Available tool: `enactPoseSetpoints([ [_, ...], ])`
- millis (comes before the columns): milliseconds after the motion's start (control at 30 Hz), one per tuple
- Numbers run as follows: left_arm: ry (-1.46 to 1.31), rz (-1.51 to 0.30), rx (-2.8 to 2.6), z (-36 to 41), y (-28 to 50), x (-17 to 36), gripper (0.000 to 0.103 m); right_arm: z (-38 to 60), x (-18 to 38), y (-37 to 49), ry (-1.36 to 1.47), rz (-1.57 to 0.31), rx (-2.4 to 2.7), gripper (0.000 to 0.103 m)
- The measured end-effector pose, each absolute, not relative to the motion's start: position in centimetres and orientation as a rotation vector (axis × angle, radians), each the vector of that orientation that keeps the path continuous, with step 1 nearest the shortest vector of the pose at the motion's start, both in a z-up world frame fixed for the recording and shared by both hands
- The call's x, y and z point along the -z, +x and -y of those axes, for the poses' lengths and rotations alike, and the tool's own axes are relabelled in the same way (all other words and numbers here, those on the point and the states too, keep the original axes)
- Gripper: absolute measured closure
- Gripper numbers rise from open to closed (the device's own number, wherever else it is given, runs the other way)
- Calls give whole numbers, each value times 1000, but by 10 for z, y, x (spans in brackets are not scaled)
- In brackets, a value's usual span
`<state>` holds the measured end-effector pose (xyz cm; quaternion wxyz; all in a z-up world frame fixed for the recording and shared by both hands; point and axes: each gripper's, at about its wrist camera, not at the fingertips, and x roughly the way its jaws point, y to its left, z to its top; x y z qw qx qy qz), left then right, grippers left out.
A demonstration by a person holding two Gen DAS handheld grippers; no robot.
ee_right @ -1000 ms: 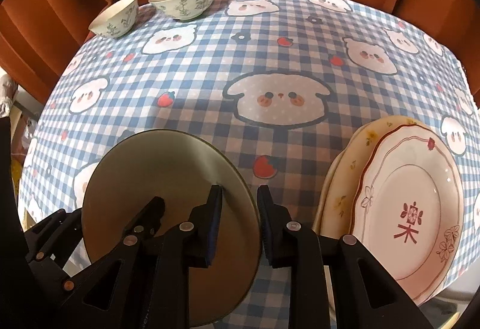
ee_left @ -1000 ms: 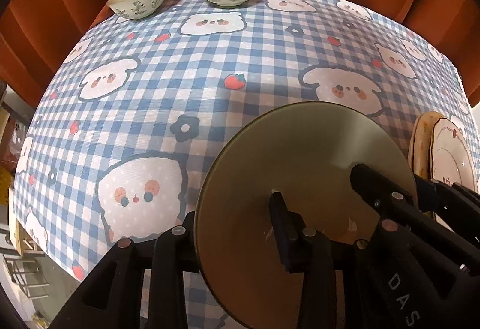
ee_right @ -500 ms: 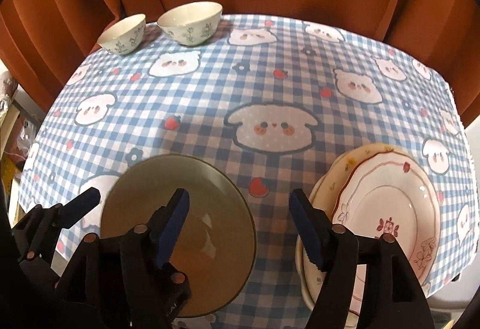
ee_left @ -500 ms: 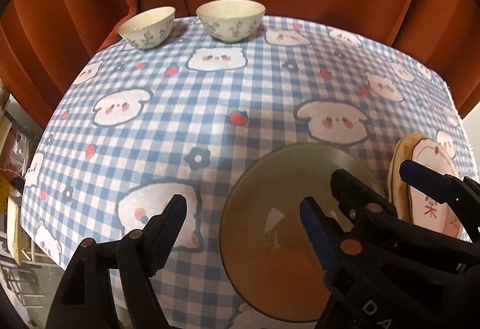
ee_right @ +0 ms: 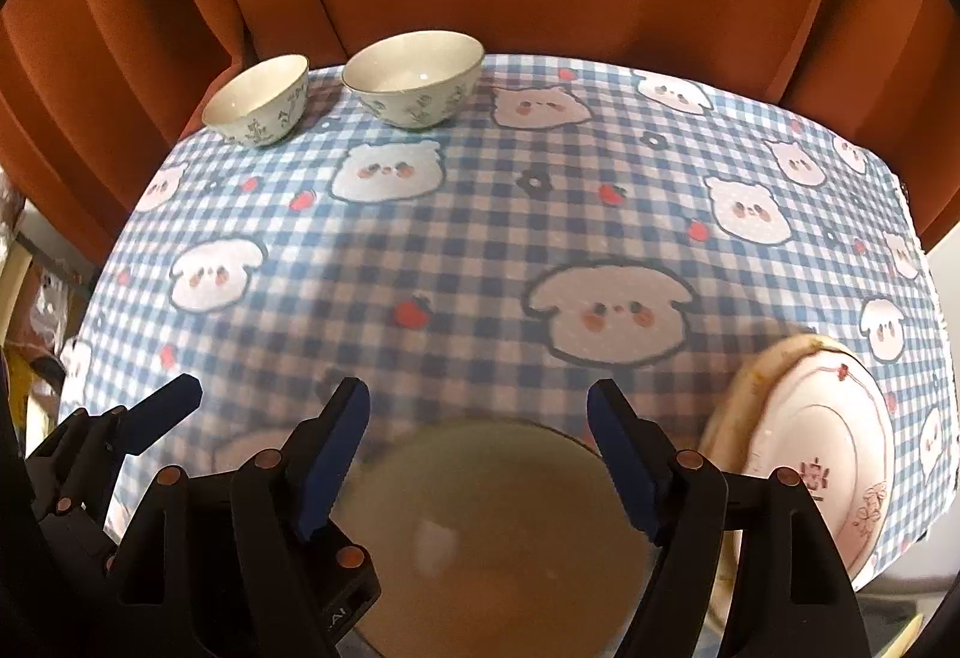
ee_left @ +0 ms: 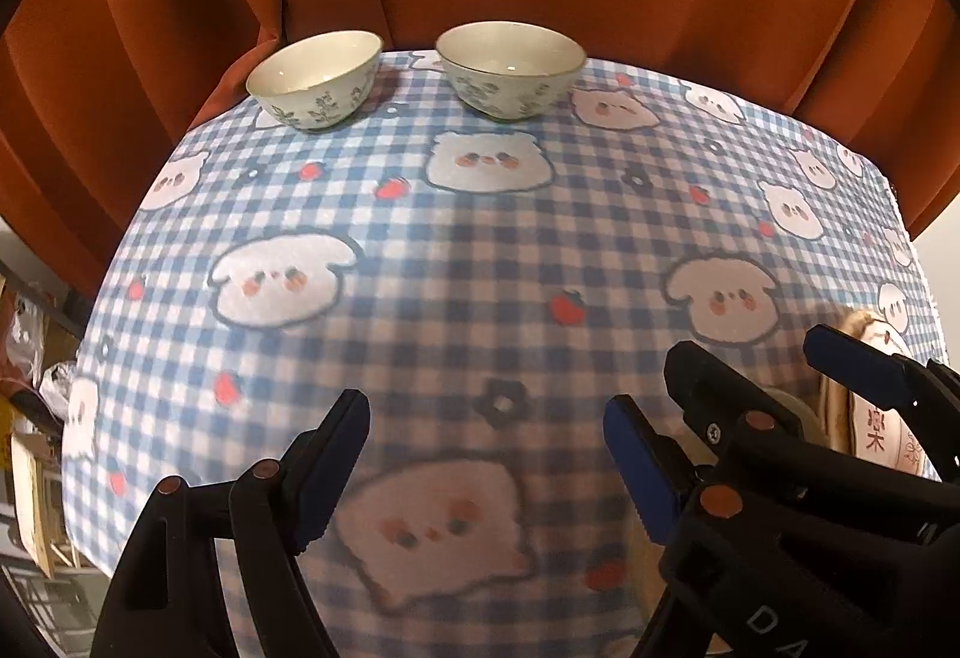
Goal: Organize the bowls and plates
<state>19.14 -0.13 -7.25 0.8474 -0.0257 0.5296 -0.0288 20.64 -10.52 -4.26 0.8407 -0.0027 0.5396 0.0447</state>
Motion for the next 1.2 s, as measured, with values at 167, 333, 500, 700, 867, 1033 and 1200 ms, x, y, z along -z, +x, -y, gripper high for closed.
enactPoseSetpoints([
  [167, -35, -1106, 90, -30, 215, 64, 21, 73, 34, 228, 18, -1149, -61, 25],
  [333, -13, -1083, 104, -64, 241, 59, 21, 42, 28, 251, 35, -1127, -27, 24],
  [500, -2, -1059, 101, -102, 274, 55, 21, 10, 23, 274, 50, -1104, -14, 24],
  [700, 24, -1043, 100, -131, 307, 52, 21, -25, 21, 306, 85, -1080, 5, 24],
  [867, 30, -1033, 96, -147, 336, 53, 21, -44, 22, 333, 98, -1064, 24, 21],
  [1033, 39, -1037, 91, -159, 363, 62, 21, -56, 29, 358, 112, -1065, 39, 21],
  [1200, 48, -1050, 56, -172, 391, 73, 21, -68, 44, 387, 145, -1061, 49, 21],
])
